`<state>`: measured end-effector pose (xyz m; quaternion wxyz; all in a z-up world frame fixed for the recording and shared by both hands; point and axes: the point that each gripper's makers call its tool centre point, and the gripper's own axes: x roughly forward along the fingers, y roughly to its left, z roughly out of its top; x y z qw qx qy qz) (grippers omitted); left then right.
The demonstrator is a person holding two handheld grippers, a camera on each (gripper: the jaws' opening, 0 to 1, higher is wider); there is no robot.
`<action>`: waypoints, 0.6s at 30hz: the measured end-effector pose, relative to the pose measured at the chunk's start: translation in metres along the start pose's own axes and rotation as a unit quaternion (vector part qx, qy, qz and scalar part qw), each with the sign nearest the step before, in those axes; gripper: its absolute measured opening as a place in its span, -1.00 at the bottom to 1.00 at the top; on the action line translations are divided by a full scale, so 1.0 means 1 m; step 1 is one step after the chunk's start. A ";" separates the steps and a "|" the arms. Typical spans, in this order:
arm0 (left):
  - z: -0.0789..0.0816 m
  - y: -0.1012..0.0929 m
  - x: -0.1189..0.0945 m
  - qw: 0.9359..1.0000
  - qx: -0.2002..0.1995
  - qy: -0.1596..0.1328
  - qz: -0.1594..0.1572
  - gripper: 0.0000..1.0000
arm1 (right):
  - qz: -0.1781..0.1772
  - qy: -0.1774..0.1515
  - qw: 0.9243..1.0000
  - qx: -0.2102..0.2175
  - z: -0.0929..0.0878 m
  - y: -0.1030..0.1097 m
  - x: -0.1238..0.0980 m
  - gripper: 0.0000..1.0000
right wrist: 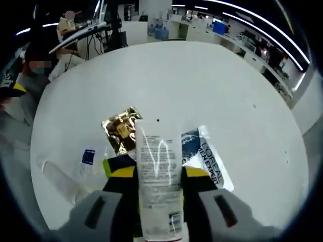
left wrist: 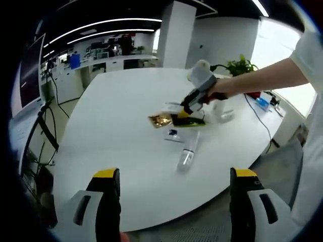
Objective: Arrange the skincare products in the storage area until every visible bottle or jar stands upright without overlapping.
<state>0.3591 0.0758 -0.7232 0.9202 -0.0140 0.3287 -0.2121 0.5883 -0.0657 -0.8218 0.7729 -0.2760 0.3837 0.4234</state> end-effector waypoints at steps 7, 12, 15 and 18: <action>0.000 -0.001 0.000 1.000 0.003 -0.001 0.000 0.76 | -0.006 -0.012 1.000 -0.003 0.004 0.000 -0.009 -0.32; 0.001 -0.002 0.000 1.000 0.007 -0.003 -0.002 0.75 | -0.011 -0.028 1.000 0.002 0.007 0.001 -0.020 -0.33; 0.001 -0.003 0.000 1.000 0.010 -0.003 -0.003 0.75 | -0.014 -0.040 0.999 0.010 0.008 0.002 -0.026 -0.33; 0.002 -0.005 0.000 1.000 0.014 -0.004 -0.005 0.75 | -0.016 -0.054 0.998 0.028 0.009 0.003 -0.034 -0.33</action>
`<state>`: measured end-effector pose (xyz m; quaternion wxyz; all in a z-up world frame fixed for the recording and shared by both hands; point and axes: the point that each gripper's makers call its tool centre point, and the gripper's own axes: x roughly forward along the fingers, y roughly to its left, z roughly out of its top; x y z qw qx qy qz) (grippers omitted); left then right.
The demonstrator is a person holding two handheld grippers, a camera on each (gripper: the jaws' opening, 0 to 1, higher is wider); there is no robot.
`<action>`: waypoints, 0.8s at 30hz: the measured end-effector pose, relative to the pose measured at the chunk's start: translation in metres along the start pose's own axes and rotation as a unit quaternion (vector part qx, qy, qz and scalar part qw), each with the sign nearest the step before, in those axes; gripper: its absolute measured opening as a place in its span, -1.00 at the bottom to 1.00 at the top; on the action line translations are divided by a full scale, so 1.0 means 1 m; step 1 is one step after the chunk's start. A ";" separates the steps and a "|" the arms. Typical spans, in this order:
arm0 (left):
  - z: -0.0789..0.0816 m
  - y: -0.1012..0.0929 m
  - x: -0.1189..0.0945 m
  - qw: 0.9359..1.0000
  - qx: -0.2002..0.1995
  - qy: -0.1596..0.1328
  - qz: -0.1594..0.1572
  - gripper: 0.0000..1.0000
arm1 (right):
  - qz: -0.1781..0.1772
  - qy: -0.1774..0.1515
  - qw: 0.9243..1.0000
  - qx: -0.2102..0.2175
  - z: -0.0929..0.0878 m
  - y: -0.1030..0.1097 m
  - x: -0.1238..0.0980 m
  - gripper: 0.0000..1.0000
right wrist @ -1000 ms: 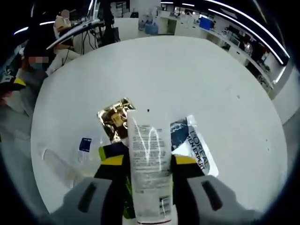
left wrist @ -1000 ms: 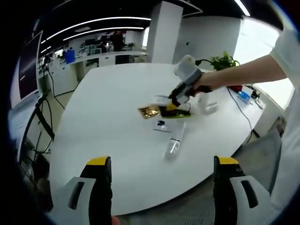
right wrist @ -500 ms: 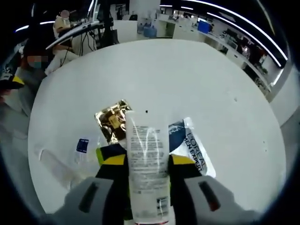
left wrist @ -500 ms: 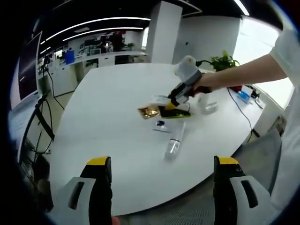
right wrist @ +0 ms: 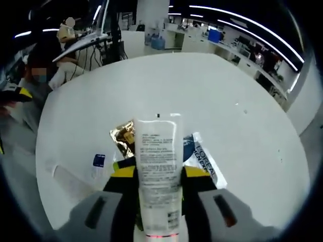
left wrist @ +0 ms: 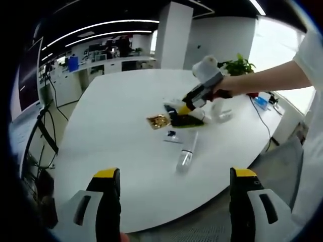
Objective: Arrange the skincare products in the storage area until every visible bottle or jar stands upright without overlapping.
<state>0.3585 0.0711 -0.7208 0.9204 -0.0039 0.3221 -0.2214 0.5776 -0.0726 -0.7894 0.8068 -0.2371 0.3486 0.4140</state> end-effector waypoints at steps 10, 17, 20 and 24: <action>0.001 -0.004 0.000 1.000 0.013 -0.001 -0.005 0.75 | -0.014 -0.044 0.998 0.030 0.004 -0.002 -0.028 -0.33; 0.002 -0.007 0.000 1.000 0.017 -0.001 -0.010 0.74 | -0.024 -0.074 0.996 0.043 0.007 0.004 -0.058 -0.34; 0.003 -0.007 0.000 1.000 0.014 -0.005 -0.010 0.74 | -0.027 -0.086 0.995 0.053 0.007 0.005 -0.068 -0.34; 0.003 -0.008 -0.001 1.000 0.020 -0.005 -0.010 0.74 | -0.031 -0.099 0.992 0.068 0.005 0.005 -0.076 -0.34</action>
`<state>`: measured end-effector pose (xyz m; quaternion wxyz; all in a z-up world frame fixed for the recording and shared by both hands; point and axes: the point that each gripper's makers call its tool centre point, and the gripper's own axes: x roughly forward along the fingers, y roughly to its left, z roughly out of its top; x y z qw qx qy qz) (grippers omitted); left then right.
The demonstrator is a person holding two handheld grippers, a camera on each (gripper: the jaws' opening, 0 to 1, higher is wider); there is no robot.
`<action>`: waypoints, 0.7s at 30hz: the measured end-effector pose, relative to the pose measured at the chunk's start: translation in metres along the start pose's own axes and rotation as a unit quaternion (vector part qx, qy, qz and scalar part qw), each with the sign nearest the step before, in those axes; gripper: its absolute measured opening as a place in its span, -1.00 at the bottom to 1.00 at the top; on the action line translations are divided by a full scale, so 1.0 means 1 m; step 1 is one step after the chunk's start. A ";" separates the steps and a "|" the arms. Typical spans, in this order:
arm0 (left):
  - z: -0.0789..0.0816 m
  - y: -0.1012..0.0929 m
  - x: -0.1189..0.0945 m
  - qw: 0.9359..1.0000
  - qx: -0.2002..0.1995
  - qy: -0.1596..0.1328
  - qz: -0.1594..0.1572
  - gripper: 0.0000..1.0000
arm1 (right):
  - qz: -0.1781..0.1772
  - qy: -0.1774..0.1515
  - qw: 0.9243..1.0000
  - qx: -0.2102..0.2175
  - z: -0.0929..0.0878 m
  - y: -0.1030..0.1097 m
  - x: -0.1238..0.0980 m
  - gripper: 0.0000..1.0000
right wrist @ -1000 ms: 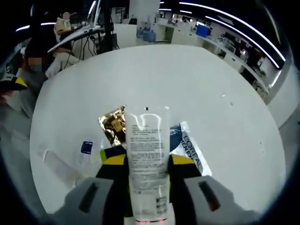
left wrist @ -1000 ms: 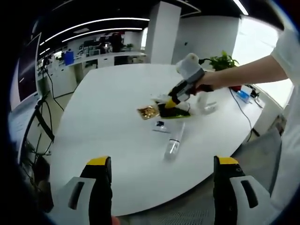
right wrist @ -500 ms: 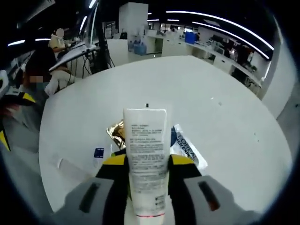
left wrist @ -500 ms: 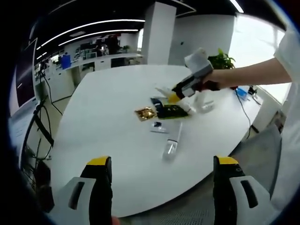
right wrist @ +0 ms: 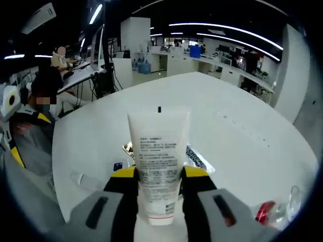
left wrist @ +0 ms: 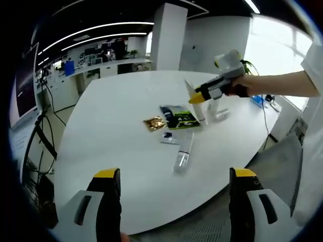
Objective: Arrange the skincare products in the storage area until every visible bottle or jar stands upright without overlapping.
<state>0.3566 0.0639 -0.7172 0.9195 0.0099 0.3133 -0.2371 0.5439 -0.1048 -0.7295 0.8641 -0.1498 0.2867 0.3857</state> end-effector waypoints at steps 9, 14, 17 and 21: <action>0.000 -0.001 -0.001 1.000 0.008 -0.001 -0.001 0.73 | -0.010 -0.027 0.999 0.039 -0.007 0.004 -0.018 -0.34; -0.001 -0.002 -0.001 1.000 0.011 0.001 -0.004 0.73 | -0.010 -0.047 0.997 0.059 -0.007 0.008 -0.029 -0.34; 0.001 -0.001 -0.002 1.000 -0.005 -0.006 -0.008 0.73 | -0.009 -0.060 0.996 0.067 -0.003 0.009 -0.037 -0.34; 0.002 0.000 -0.003 1.000 -0.018 -0.011 -0.011 0.71 | -0.006 -0.076 0.994 0.074 0.004 0.013 -0.046 -0.34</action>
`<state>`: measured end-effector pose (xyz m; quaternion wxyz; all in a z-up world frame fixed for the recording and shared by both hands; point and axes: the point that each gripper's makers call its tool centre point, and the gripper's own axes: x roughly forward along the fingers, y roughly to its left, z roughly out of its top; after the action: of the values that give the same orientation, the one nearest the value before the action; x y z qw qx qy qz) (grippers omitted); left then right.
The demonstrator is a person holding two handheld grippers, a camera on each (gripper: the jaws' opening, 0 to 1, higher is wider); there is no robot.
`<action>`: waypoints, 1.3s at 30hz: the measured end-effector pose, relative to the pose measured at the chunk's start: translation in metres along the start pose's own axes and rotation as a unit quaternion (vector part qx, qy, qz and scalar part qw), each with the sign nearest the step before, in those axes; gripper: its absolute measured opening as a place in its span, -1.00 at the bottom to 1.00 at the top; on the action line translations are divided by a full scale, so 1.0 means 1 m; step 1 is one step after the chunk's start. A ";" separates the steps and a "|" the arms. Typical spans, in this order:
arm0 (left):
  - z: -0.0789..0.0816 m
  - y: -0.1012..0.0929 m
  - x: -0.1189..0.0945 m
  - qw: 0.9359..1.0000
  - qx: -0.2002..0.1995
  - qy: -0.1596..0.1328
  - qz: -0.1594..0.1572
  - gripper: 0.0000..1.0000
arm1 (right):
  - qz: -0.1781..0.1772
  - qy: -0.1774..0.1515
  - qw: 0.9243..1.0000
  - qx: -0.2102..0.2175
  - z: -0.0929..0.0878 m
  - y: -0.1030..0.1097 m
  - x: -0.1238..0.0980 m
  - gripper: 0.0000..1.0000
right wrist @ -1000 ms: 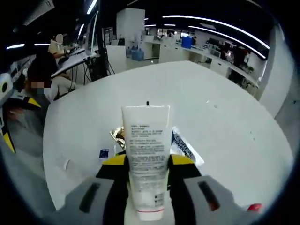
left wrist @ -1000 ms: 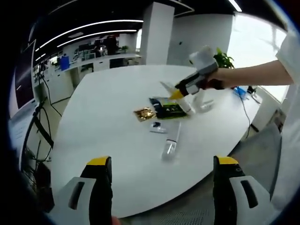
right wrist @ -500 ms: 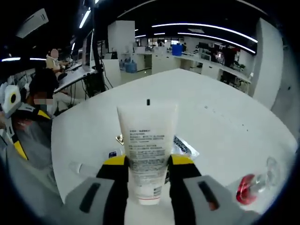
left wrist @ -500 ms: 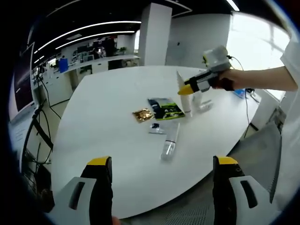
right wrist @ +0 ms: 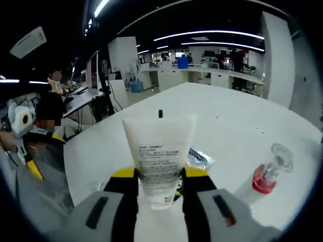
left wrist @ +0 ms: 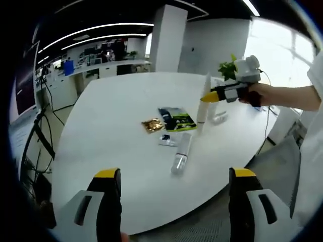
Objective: Arrange the skincare products in the storage area until every visible bottle or jar stands upright without overlapping.
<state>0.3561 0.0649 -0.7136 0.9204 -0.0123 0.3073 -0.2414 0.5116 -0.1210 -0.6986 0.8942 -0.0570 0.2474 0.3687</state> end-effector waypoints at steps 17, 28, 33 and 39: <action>0.002 -0.011 -0.001 1.000 0.012 0.002 -0.021 0.71 | 0.019 -0.045 0.999 -0.003 0.026 0.017 -0.037 -0.34; 0.021 -0.034 -0.003 0.998 0.019 -0.010 -0.059 0.71 | 0.033 -0.092 0.995 0.012 0.048 0.033 -0.061 -0.35; 0.043 -0.047 -0.001 0.996 0.026 -0.026 -0.085 0.70 | 0.069 -0.113 0.991 0.010 0.061 0.056 -0.070 -0.35; 0.051 -0.068 0.000 0.991 0.042 -0.027 -0.125 0.62 | 0.138 -0.135 0.981 -0.003 0.072 0.090 -0.082 -0.35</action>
<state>0.3557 -0.0012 -0.6603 0.8906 -0.0189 0.2681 -0.3669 0.4292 -0.0873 -0.5892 0.8596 0.0255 0.1287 0.4939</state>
